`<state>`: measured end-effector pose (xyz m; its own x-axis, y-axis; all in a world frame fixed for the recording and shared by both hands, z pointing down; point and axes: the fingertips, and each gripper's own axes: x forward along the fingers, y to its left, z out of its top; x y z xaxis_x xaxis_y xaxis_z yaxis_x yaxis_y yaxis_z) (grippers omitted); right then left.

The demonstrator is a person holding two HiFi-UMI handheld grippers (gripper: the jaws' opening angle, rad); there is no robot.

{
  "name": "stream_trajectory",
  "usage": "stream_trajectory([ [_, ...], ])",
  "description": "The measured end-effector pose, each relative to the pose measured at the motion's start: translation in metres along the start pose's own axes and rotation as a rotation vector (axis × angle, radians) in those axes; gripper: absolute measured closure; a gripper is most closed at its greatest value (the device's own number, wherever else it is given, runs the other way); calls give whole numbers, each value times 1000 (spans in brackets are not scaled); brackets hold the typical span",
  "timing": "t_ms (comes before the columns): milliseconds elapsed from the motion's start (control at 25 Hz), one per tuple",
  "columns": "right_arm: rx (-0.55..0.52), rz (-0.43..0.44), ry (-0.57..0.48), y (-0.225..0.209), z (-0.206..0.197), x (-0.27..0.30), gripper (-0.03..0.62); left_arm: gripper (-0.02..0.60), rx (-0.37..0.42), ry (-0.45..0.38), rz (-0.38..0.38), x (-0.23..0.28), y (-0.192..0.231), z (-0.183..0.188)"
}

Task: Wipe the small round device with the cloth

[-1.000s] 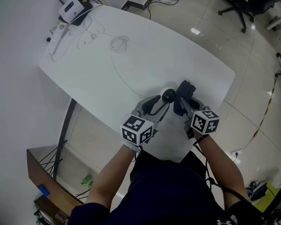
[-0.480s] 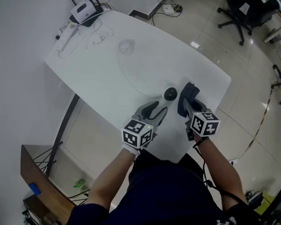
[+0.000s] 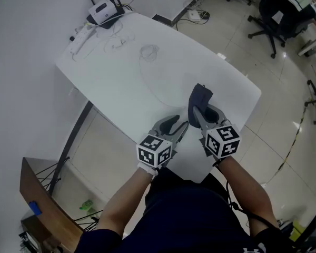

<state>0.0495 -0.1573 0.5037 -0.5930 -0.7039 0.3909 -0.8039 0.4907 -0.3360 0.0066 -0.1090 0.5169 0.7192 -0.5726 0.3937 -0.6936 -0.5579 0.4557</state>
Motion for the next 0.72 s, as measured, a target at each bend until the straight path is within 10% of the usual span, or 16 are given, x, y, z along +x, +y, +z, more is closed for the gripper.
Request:
stream_trajectory([
  [720,408,-27,-21,-60,-38,-19,520,431,-25,34,-28,52,17,15],
])
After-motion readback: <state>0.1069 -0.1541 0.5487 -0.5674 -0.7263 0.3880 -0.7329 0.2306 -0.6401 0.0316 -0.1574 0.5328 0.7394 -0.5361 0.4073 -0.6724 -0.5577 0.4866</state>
